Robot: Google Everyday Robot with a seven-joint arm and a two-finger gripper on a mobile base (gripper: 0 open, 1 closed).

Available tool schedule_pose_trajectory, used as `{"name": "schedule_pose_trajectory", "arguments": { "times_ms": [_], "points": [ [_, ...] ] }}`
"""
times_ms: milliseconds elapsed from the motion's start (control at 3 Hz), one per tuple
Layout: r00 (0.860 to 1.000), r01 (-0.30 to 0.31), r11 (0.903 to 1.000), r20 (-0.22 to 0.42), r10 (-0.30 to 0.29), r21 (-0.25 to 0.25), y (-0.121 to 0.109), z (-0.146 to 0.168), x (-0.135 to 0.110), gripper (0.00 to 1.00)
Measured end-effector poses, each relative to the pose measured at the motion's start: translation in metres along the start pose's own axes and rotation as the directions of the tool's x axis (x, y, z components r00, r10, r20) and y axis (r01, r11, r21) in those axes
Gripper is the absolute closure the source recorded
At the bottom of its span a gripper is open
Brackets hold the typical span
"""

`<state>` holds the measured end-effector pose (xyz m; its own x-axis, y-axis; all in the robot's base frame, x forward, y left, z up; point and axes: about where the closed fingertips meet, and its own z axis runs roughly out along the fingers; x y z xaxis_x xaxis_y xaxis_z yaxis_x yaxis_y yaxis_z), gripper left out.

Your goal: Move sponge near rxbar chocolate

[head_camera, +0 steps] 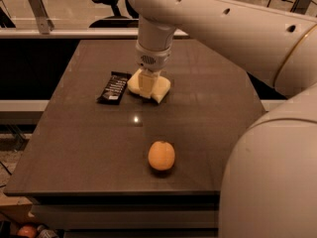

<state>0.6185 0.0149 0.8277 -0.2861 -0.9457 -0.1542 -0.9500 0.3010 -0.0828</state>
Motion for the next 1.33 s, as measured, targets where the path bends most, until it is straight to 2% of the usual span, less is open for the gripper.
{"name": "schedule_pose_trajectory", "arguments": {
  "times_ms": [667, 1000, 1333],
  "points": [
    [1.000, 0.002, 1.0000, -0.002, -0.002, -0.003, 0.0007, 0.0028, -0.0003, 0.11],
    [1.000, 0.002, 1.0000, -0.004, -0.003, -0.004, 0.0011, 0.0041, -0.0005, 0.00],
    [1.000, 0.002, 1.0000, -0.004, -0.003, -0.004, 0.0011, 0.0041, -0.0005, 0.00]
  ]
}}
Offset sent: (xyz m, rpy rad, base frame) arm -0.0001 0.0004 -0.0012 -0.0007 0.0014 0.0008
